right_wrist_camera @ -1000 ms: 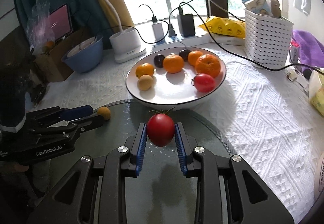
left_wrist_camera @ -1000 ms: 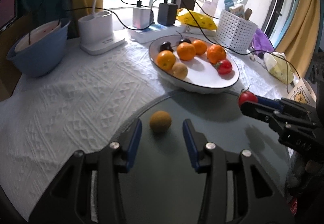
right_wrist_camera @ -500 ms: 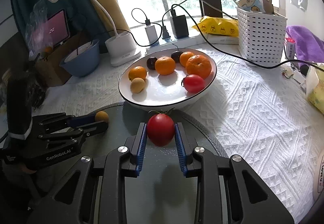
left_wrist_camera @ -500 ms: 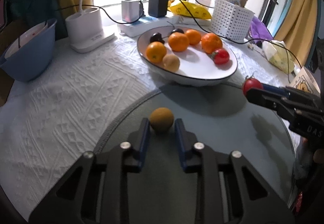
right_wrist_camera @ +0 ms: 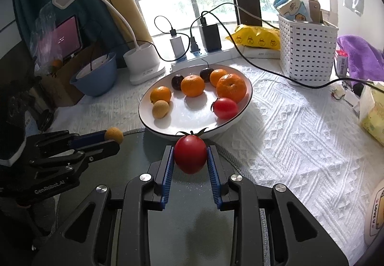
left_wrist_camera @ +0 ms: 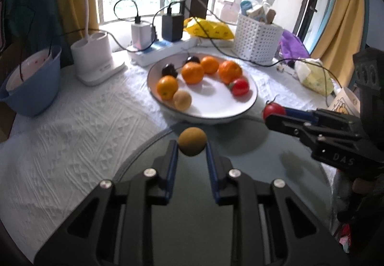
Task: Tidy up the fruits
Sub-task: 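Grasp the small brown kiwi with the left gripper while the right gripper holds the tomato, then carry the kiwi and tomato over the white bowl with both grippers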
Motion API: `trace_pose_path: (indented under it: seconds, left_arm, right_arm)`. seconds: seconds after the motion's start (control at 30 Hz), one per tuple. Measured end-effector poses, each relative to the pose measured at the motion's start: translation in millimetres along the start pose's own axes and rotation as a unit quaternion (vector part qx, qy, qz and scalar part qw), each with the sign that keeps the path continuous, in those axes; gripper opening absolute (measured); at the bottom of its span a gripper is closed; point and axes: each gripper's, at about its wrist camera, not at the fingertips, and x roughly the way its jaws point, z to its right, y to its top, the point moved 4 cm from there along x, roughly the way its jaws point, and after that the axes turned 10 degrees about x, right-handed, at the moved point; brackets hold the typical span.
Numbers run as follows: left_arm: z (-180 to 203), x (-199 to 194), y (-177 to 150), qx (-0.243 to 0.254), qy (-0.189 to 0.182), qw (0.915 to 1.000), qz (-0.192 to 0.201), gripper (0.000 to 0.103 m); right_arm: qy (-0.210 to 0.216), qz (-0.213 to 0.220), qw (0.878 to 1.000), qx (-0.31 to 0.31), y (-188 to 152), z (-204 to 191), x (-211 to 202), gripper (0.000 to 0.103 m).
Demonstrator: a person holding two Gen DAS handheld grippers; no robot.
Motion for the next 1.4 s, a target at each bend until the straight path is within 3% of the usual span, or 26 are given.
trace_pose_path:
  seconds: [0.33, 1.4]
  left_arm:
    - [7, -1, 24, 0.013, -0.018, 0.9995, 0.024, 0.025]
    - [-18, 70, 61, -0.008, -0.035, 0.9994, -0.001, 0.025]
  right_arm:
    - [-0.001, 0.009, 1.0, 0.002, 15, 5, -3, 0.03]
    - [0.025, -0.01, 1.0, -0.008, 49, 9, 50, 0.03]
